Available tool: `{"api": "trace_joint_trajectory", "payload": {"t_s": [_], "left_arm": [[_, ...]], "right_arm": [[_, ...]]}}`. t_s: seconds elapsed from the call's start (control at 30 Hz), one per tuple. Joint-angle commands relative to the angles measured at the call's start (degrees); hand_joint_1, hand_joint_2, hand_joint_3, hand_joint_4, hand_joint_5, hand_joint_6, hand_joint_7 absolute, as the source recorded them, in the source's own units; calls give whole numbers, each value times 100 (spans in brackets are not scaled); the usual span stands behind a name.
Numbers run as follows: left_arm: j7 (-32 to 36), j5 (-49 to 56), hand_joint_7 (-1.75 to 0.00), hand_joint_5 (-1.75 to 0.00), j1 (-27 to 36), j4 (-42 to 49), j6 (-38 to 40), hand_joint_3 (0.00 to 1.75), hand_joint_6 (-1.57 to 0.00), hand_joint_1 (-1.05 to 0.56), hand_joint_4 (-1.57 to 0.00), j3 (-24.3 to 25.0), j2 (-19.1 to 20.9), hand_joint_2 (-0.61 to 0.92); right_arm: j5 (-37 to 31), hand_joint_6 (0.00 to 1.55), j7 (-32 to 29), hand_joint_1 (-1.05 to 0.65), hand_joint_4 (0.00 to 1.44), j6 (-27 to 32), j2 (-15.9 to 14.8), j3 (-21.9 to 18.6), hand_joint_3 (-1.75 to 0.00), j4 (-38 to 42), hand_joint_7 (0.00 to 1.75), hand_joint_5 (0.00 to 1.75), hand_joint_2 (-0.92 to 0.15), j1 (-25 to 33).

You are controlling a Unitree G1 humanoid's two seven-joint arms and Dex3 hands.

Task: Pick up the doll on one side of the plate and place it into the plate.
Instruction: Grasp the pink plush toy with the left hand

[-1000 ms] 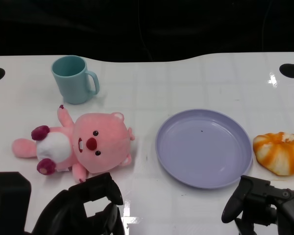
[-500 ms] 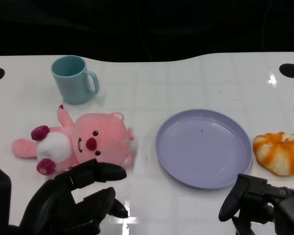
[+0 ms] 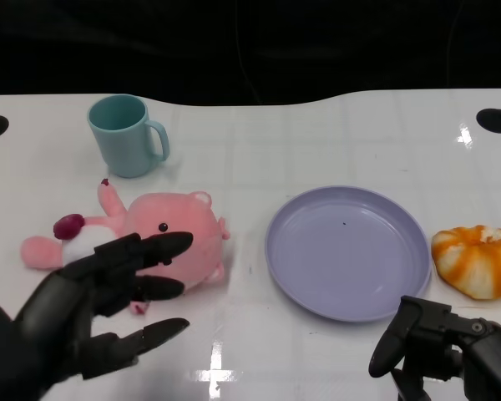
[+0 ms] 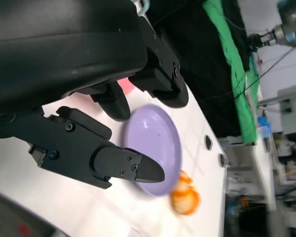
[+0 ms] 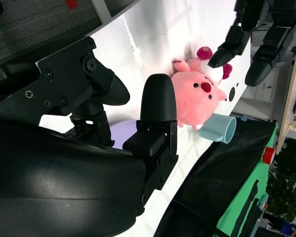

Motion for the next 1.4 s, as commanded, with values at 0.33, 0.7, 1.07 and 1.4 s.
{"api": "trace_joint_trajectory", "payload": {"t_s": [0.33,0.7,1.07,1.4], "left_arm": [[614,2787,-1,-58,-612,-10,-655,5,-34,-53,-5,-46,698,92],[259,4161,0,-49,-1515,695,-165,6,-23,-64,0,-363,1293,92],[-155,5235,0,-41,-2378,1559,266,1,-19,-69,-1,-991,1630,90],[-3,5407,0,-38,-3347,3419,6,1,-19,-69,-5,-1689,1485,90]], "right_arm": [[44,54,-28,2,63,-5,-8,-45,-114,40,150,174,-62,-15],[64,53,-24,-1,61,43,-16,-75,-110,-20,152,175,-64,3],[80,53,5,-2,61,46,-38,-114,-110,-62,151,175,-63,24],[62,54,-9,-2,62,60,-20,-103,-110,-103,151,174,-63,54]]}}
